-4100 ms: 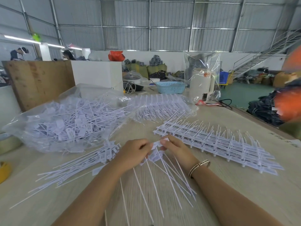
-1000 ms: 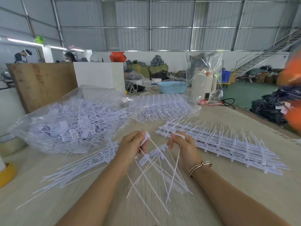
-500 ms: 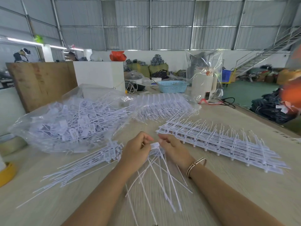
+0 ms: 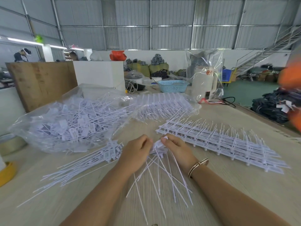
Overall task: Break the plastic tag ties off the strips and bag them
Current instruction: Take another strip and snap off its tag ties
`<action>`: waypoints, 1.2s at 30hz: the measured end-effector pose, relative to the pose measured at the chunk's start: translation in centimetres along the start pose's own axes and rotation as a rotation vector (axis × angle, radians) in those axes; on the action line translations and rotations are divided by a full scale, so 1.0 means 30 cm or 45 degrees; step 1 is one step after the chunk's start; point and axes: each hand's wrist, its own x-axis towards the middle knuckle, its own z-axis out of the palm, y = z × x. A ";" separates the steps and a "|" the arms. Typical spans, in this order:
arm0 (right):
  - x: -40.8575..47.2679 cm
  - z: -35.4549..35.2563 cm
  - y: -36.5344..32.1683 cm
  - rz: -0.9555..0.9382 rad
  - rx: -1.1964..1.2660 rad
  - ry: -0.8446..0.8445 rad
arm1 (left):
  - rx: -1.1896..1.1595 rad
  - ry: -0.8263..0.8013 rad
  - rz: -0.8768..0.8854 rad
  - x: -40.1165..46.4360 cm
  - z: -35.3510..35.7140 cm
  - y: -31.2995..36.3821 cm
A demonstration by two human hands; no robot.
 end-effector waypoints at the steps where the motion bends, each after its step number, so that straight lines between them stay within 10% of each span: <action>1: 0.000 0.004 0.002 0.004 -0.005 -0.012 | 0.027 -0.027 0.000 0.000 0.003 -0.001; 13: -0.006 0.004 0.002 0.079 0.126 -0.119 | 0.175 -0.110 0.092 0.003 0.005 0.001; 24: 0.007 -0.007 0.005 -0.137 0.166 0.171 | -0.591 0.035 -0.239 0.008 -0.036 0.027; 36: 0.022 -0.021 0.040 0.215 0.049 0.099 | -0.444 0.090 -0.062 -0.001 -0.018 -0.006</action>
